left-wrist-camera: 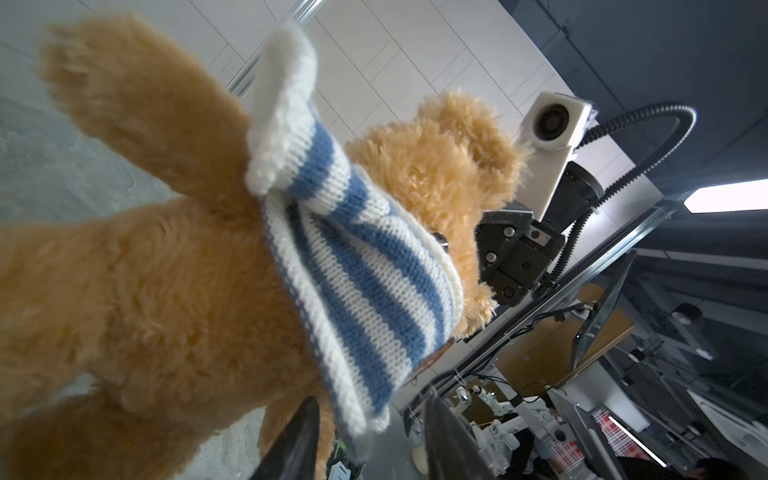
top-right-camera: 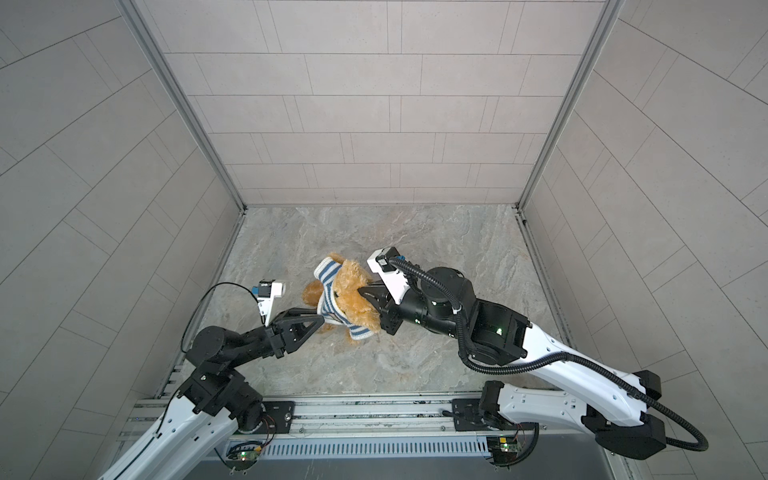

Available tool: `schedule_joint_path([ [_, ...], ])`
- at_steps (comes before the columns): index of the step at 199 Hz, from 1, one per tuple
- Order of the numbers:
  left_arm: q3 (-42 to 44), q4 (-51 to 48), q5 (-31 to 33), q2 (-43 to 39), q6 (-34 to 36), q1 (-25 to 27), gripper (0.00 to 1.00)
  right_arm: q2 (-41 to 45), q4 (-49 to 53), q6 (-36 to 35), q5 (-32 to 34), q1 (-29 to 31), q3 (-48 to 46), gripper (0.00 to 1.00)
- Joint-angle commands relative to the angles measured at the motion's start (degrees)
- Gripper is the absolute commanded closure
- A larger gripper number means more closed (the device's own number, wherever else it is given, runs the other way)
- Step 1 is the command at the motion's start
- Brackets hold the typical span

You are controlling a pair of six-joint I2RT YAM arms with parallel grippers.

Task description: Dress the teddy bear

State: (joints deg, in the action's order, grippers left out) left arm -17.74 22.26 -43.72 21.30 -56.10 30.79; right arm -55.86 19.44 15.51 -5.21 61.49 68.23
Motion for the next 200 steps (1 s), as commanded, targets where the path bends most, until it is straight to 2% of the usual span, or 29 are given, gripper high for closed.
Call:
schedule_joint_path([
  [1,-2.1,2.4,0.1,0.4,1.3,0.4,0.68,1.4,-4.6,0.4,-0.1,0.3,0.3,1.00],
  [48,-2.4,1.0,2.1,1.2,3.0,0.5,1.00,1.8,-3.5,0.0,0.1,0.3,1.0,1.00],
  [77,-2.0,-7.7,6.3,2.6,7.2,0.5,1.00,3.3,-5.0,0.7,-0.9,0.3,1.3,1.00],
  [105,0.4,-6.3,9.7,4.8,7.1,0.5,1.00,5.2,-9.7,2.6,-3.8,0.3,1.1,1.00],
  [152,1.5,-7.0,14.0,7.8,7.0,0.4,1.00,6.2,-10.4,4.8,-5.6,0.3,1.7,1.00],
  [200,0.3,-1.3,9.0,8.8,5.9,0.5,1.00,6.5,-9.4,5.0,-3.1,0.2,0.0,1.00],
])
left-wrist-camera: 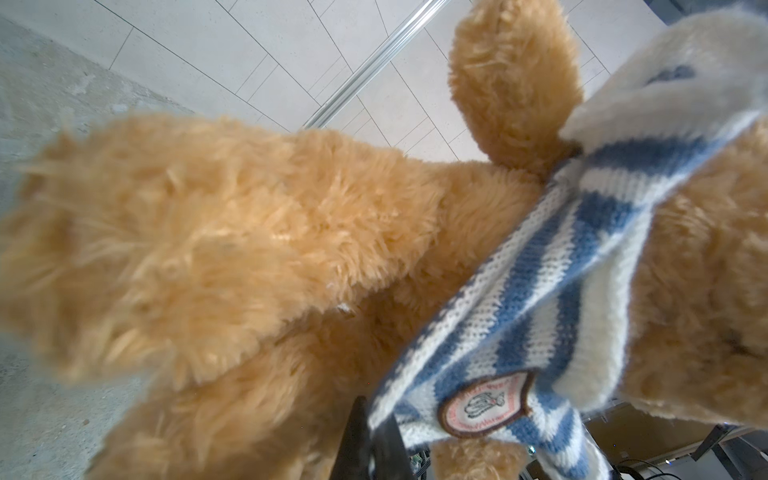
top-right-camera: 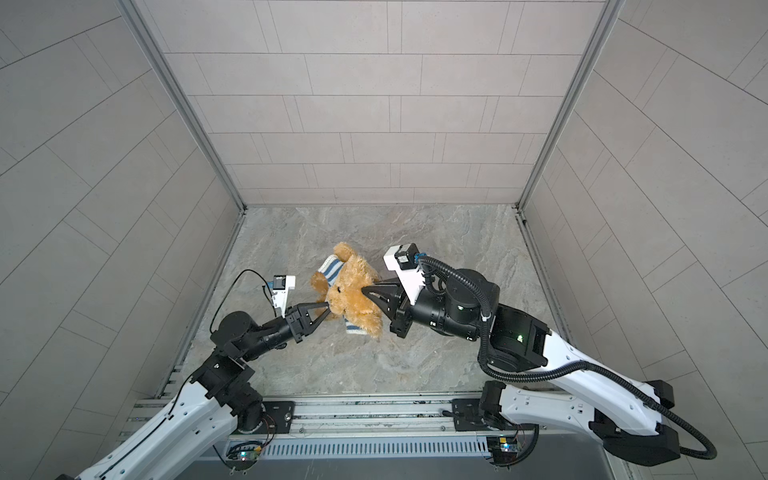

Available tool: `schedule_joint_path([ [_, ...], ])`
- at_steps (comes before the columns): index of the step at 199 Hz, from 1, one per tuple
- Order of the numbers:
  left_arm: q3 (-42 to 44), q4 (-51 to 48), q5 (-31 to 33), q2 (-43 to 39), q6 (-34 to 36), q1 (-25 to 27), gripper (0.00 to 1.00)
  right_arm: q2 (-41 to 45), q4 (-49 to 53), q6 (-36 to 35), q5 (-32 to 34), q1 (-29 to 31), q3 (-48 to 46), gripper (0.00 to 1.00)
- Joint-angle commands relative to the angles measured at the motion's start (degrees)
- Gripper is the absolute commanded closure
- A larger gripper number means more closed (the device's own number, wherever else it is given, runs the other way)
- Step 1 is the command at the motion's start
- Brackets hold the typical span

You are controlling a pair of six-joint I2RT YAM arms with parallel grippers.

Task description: Dress the teddy bear

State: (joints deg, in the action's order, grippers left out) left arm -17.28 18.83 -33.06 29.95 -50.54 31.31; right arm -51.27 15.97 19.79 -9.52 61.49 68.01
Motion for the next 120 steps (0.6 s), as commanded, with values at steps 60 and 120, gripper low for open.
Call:
schedule_joint_path([
  [60,-1.8,-7.1,0.9,-1.3,4.7,0.0,0.94,-2.1,2.3,7.5,15.2,-1.6,1.0,1.00],
  [120,-2.8,-11.0,2.5,1.0,6.4,0.0,0.54,-1.9,-9.9,22.0,30.7,-0.7,-11.5,1.00],
])
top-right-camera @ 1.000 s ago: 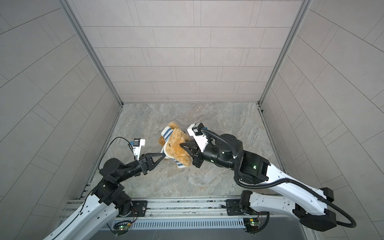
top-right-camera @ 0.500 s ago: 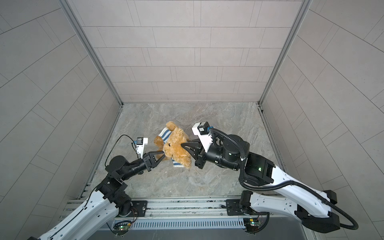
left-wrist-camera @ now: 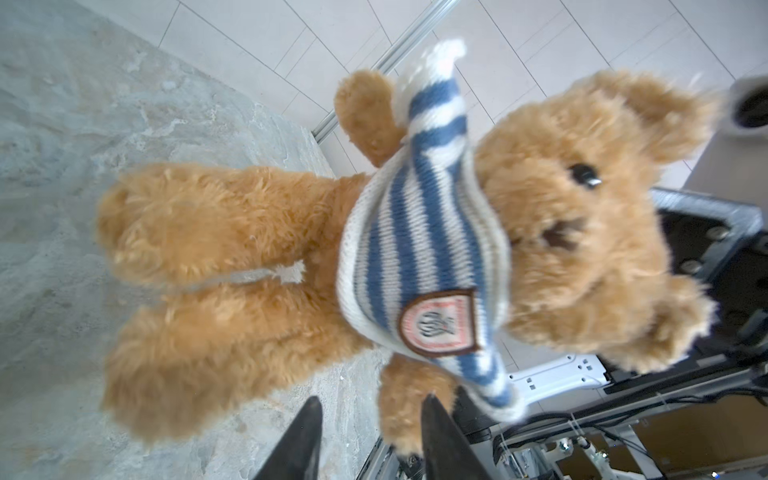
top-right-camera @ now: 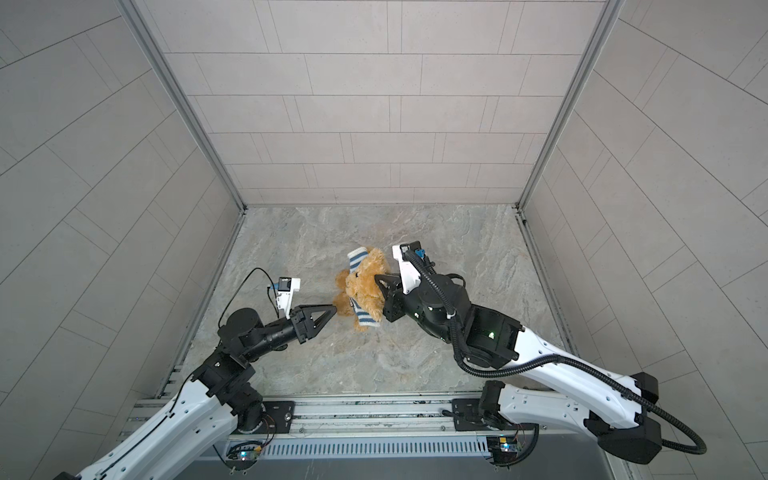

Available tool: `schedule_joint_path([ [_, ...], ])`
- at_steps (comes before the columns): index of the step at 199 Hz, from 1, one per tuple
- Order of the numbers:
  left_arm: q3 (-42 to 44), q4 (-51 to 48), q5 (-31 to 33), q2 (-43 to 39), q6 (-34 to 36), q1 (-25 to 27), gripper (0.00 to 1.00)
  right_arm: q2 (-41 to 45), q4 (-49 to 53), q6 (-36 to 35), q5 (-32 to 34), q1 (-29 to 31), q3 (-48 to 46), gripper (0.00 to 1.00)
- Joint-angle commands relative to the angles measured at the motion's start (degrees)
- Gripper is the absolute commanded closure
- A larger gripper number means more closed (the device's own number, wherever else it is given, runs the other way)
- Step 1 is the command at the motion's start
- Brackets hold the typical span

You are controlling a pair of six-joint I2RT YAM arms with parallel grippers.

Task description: Dress the teddy bear

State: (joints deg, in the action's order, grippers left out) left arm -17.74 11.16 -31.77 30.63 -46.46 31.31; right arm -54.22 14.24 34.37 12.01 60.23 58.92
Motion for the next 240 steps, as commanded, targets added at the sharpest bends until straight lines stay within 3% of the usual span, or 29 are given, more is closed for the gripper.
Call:
schedule_joint_path([
  [1,-2.4,-3.5,1.3,0.4,2.4,0.0,0.54,1.0,-8.2,7.5,9.2,0.6,-2.5,1.00],
  [27,-2.8,-5.8,1.8,2.2,3.5,0.0,0.53,0.7,-10.0,8.0,11.9,1.0,-3.6,1.00],
  [64,-4.9,-10.3,5.2,3.6,5.8,0.0,0.53,0.0,-9.2,7.7,10.8,1.0,-2.5,1.00],
  [101,-7.9,-14.7,5.4,3.5,10.0,0.0,0.52,1.4,-10.7,11.9,8.2,0.0,-4.3,1.00],
  [122,-8.2,-16.6,5.4,3.6,11.2,0.0,0.51,1.7,-14.4,15.1,1.1,-2.9,-6.3,1.00],
  [152,-7.1,-17.8,7.1,1.6,10.7,0.0,0.51,0.3,-20.5,17.2,-16.1,-9.2,-8.3,1.00],
  [173,-7.0,-20.0,8.8,-0.8,11.1,0.0,0.51,-2.1,-15.3,11.9,-25.3,-10.8,-4.8,1.00],
  [195,-7.9,-23.5,9.2,-2.0,12.2,-0.4,0.50,-4.2,-4.8,0.2,-31.6,-10.9,0.5,1.00],
  [223,-9.2,-25.5,7.4,-2.1,11.4,-2.1,0.51,-4.3,7.7,-15.2,-31.7,-11.0,4.4,1.00],
  [240,-10.1,-26.5,5.2,-1.4,10.4,-6.8,0.52,-5.1,13.6,-22.4,-30.0,-11.0,6.4,1.00],
])
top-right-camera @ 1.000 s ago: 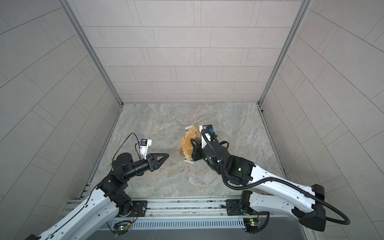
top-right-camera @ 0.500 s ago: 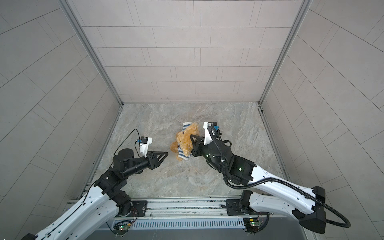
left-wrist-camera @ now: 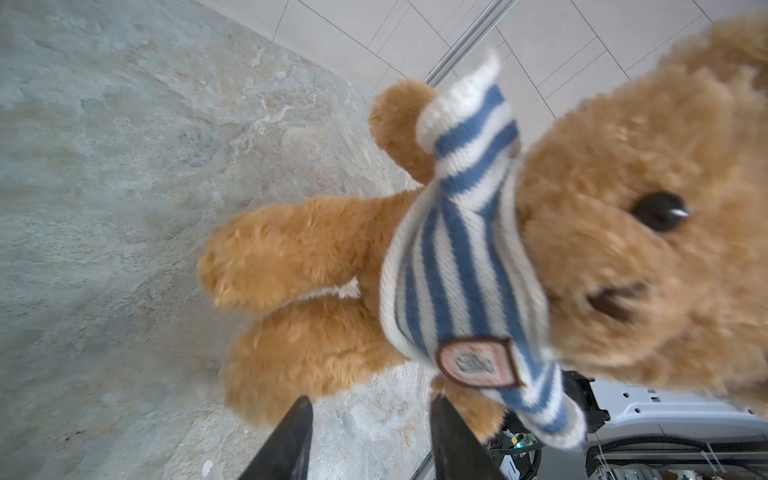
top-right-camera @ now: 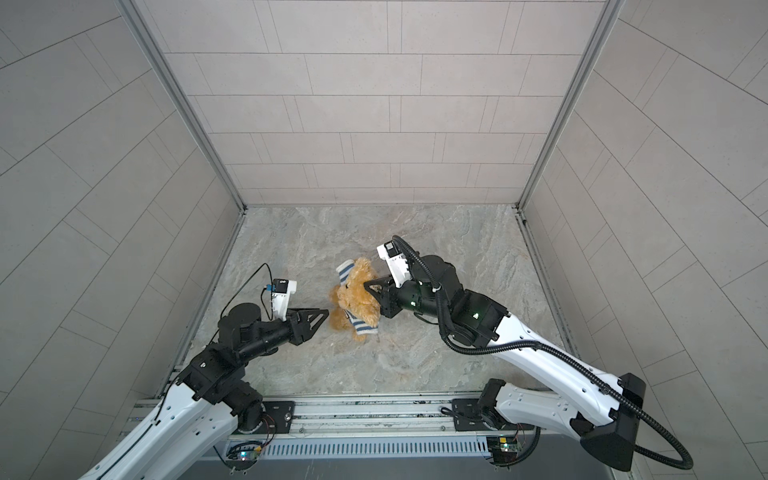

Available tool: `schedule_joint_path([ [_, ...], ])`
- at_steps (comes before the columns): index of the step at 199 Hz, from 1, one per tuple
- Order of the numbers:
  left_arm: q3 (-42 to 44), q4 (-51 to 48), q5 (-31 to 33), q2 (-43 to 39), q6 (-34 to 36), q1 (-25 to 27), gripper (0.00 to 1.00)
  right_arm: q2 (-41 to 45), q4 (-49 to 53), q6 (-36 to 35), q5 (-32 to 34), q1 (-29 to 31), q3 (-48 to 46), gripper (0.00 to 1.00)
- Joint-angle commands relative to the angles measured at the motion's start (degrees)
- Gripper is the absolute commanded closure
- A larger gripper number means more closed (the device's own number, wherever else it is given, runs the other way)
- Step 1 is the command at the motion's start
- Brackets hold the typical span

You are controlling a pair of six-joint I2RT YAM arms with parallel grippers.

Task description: Dress the teddy bear

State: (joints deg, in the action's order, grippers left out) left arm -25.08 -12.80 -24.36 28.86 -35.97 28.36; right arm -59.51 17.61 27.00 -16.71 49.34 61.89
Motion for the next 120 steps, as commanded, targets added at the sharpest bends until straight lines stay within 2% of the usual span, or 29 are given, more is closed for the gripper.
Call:
schedule_joint_path([
  [1,-2.8,-2.6,-2.3,0.4,-0.2,-4.1,0.52,0.1,10.5,-15.4,-1.2,-0.1,3.5,1.00],
  [35,-3.6,-2.6,-6.9,1.4,-1.3,-10.0,0.53,-2.8,16.5,-27.3,0.7,0.5,4.9,1.00],
  [54,-3.3,-1.9,-8.1,2.4,-1.2,-10.2,0.53,-2.1,15.3,-32.9,6.4,3.3,2.8,1.00],
  [80,-0.7,0.7,-9.2,4.2,-3.0,-10.2,0.62,-1.5,14.4,-39.7,11.0,7.1,1.8,1.00],
  [120,2.4,7.6,-11.7,8.4,-5.2,-10.4,0.67,-0.6,14.6,-50.8,10.9,11.6,2.0,1.00],
])
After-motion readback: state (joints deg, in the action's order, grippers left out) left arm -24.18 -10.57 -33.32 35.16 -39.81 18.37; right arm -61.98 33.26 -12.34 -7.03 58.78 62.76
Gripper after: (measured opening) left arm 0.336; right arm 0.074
